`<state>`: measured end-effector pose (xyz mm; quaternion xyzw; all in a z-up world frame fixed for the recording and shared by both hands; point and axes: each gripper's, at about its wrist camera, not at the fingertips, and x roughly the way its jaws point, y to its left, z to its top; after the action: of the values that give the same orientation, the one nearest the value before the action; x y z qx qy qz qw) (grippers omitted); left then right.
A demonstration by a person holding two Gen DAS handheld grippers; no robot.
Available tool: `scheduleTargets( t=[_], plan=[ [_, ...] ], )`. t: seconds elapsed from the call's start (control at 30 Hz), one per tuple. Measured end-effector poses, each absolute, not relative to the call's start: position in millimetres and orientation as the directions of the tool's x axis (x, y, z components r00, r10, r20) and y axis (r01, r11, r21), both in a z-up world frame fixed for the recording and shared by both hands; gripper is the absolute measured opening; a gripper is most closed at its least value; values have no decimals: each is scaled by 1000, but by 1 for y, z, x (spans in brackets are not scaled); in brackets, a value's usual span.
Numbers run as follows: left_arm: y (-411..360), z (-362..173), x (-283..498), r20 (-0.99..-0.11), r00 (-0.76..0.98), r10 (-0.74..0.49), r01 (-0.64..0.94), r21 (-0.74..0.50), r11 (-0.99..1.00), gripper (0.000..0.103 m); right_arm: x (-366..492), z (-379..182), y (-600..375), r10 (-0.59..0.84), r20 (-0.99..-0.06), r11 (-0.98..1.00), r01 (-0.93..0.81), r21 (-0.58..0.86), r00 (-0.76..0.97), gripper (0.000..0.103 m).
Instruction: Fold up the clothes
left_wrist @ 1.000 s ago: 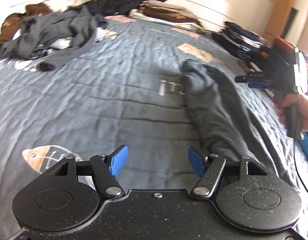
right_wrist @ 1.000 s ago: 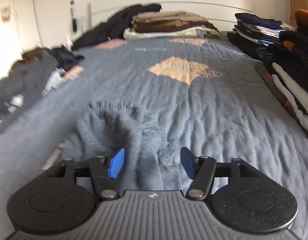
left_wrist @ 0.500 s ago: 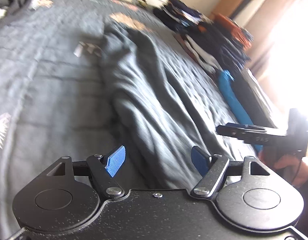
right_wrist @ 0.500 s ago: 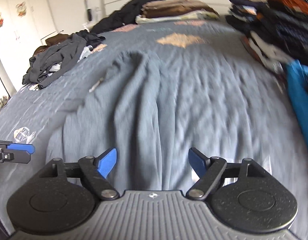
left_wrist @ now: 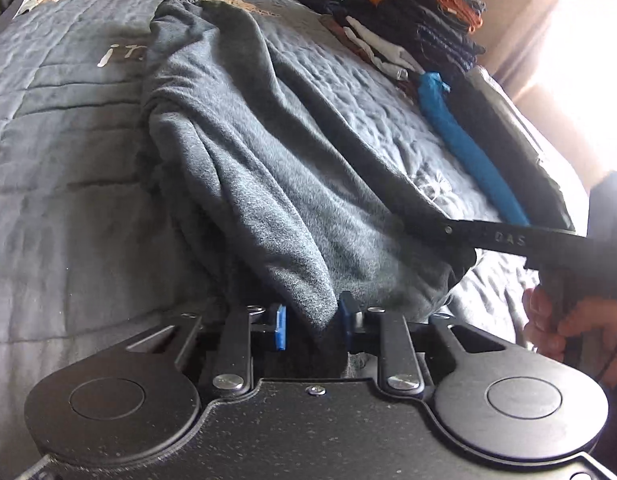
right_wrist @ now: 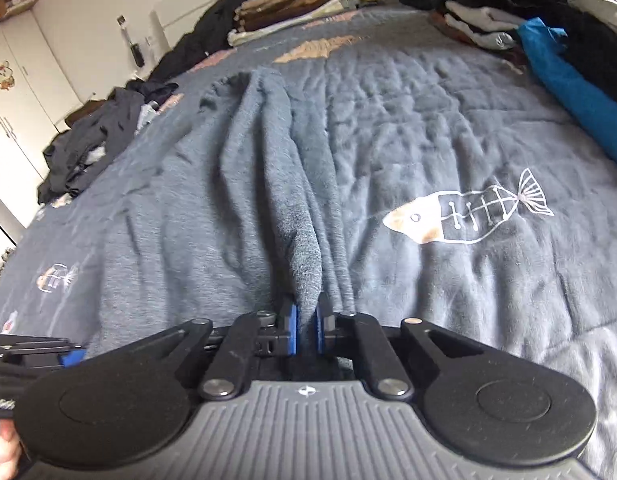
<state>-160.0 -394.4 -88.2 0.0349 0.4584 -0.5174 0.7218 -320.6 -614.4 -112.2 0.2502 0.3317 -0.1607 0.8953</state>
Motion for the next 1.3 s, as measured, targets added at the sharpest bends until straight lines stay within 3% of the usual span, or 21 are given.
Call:
scheduleTargets(
  t=[0.23,0.37,0.4,0.43,0.5,0.53,0.6,0.7,0.93,0.97,1.03,1.2,1.3],
  plan=[
    [-395,-86,-150,-744,-29,-667,809,-410,422,22,-342,-92,-603,-98,-651,828,424,366,752,6],
    [-396,-87,-153,-780,-17,-626,842,-349,412,36,-343,-110,-604,-107,-689,828,448,337,716,10],
    [-393,-82,-152,-778,-4,-628,847,-337,412,48,-345,-112,-605,-107,-687,820,454,348,719,12],
    [-390,-78,-150,-775,11,-632,852,-324,412,68,-347,-115,-607,-107,-685,812,461,359,721,14],
    [-384,-75,-145,-758,31,-651,845,-329,422,83,-353,-114,-609,-112,-669,807,460,371,735,23],
    [-381,-77,-141,-752,22,-658,833,-350,428,83,-356,-111,-609,-116,-657,809,455,372,745,28],
    [-379,-83,-136,-744,-6,-668,802,-403,442,83,-362,-107,-614,-120,-642,810,448,377,757,51],
    [-379,-102,-132,-742,-64,-668,737,-486,470,83,-366,-110,-624,-62,-629,776,434,458,775,63],
    [-372,-127,-121,-670,-85,-738,613,-619,491,80,-357,-118,-624,-56,-641,769,443,462,765,67],
    [-372,-128,-121,-651,-100,-753,597,-645,478,76,-356,-119,-623,-53,-642,767,443,464,765,67],
    [-372,-129,-121,-629,-131,-767,584,-674,453,46,-355,-120,-623,-55,-647,772,444,455,760,67],
    [-380,-134,-126,-616,-169,-770,588,-690,423,46,-352,-124,-623,-52,-665,775,450,444,745,68],
    [-386,-141,-125,-587,-180,-789,562,-720,408,60,-351,-125,-624,-56,-667,773,455,442,743,68]
  ],
)
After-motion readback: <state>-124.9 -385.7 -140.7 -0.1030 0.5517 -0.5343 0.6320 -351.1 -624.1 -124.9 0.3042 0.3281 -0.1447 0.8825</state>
